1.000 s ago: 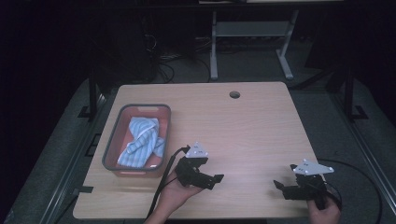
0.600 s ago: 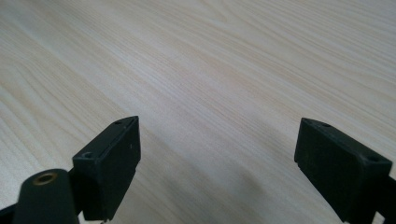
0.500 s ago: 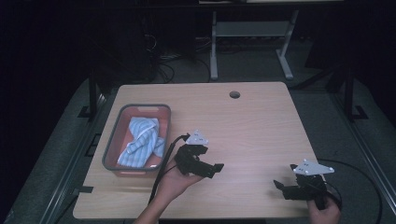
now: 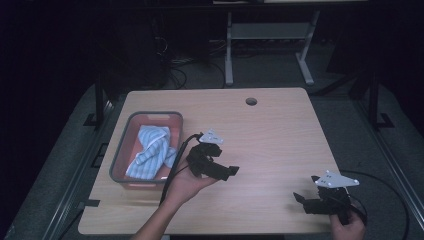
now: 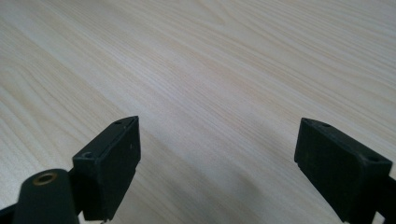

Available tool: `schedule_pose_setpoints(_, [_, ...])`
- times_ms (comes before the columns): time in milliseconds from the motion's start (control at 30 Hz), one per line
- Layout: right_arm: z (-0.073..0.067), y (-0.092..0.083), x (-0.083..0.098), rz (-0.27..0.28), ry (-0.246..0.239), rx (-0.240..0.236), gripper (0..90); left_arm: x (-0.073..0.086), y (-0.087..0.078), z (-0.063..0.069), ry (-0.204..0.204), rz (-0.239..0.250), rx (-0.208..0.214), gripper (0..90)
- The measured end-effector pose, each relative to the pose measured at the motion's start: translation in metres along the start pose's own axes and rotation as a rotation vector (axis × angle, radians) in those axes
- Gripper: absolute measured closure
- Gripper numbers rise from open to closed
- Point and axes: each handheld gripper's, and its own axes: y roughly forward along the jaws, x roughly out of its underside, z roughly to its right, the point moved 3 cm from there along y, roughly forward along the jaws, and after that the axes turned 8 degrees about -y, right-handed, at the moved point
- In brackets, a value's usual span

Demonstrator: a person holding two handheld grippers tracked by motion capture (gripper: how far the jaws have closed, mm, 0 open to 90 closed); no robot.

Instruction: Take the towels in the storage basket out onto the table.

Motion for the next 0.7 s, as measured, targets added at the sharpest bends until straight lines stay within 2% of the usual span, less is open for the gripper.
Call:
schedule_pose_setpoints(233, [0.002, -0.002, 0.0, 0.006, -0.004, 0.006, 13.9, -0.011, -0.005, -0.011, -0.008, -0.012, -0.003, 17.0])
schedule_pose_setpoints(400, [0.003, -0.002, 0.001, 0.005, -0.002, 0.004, 13.9, -0.013, -0.008, -0.019, -0.036, -0.011, 0.008, 17.2])
schedule_pose_setpoints(500, [0.003, -0.003, 0.001, 0.006, -0.002, 0.005, 13.9, -0.013, -0.01, -0.025, -0.028, -0.04, -0.002, 17.3])
schedule_pose_setpoints(700, [0.003, -0.003, 0.001, 0.007, -0.002, 0.004, 13.9, -0.016, -0.02, -0.041, -0.073, -0.03, 0.01, 17.8])
